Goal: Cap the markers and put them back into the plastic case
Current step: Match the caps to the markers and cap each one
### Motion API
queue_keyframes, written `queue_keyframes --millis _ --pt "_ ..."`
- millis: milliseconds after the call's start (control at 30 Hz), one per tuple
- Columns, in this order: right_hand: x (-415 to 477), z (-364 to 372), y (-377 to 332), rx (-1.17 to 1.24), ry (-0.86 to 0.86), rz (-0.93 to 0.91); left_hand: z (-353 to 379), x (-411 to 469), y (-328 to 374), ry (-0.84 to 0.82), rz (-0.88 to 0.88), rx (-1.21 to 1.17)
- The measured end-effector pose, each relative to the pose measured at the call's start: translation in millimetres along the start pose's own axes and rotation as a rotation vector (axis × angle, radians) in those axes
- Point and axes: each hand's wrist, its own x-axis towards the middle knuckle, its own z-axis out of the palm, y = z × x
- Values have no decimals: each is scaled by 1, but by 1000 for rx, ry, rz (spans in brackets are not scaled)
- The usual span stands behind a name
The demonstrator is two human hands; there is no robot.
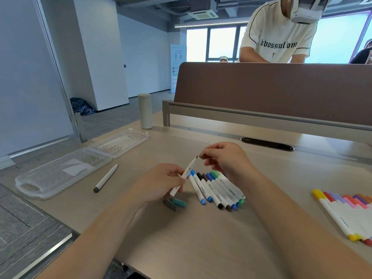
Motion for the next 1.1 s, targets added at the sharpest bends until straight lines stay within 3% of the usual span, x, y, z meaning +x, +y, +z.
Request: queue_keyframes --millis 600,767,933,1100 --pt "-1 3 -2 18 -19 9 3 0 -3 -3 32 43" --pt "2 -2 0 18 62 -36 1 2 -6 19 9 -26" --pt "2 -2 1 -144 -21 -57 0 5 -7 46 -18 -94" --pt "1 0 0 -151 5 -83 2 4 -5 31 -15 -95"
